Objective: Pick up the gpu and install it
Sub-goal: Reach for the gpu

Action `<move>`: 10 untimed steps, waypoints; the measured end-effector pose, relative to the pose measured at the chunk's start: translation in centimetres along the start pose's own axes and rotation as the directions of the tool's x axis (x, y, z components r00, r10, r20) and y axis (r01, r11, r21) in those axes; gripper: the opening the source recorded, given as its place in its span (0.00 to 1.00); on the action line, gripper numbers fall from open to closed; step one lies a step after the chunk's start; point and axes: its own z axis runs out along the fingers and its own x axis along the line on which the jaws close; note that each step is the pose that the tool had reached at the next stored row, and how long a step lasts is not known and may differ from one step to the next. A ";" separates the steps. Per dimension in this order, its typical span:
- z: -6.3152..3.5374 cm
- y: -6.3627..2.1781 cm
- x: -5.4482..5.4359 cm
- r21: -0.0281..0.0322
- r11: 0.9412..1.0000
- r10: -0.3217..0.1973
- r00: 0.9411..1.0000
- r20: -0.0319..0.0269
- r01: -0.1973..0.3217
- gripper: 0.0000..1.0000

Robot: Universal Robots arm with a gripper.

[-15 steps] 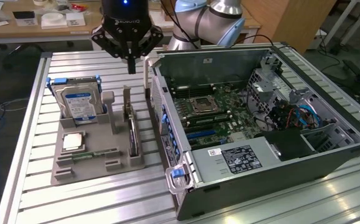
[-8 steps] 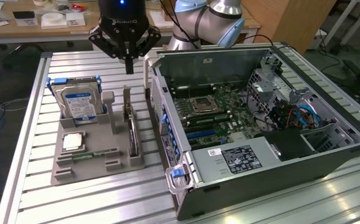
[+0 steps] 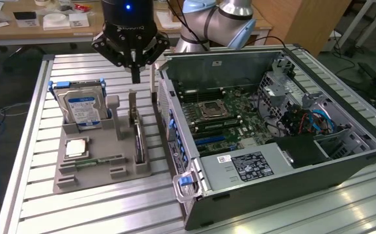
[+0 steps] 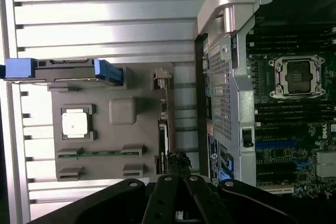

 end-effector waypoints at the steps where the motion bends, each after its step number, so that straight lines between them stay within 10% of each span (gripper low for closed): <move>1: -0.01 -0.32 0.0 0.000 1.000 0.000 1.000 0.000 0.000 0.11; 10: -0.03 -2.94 0.0 0.000 1.000 0.000 1.000 0.000 0.000 0.11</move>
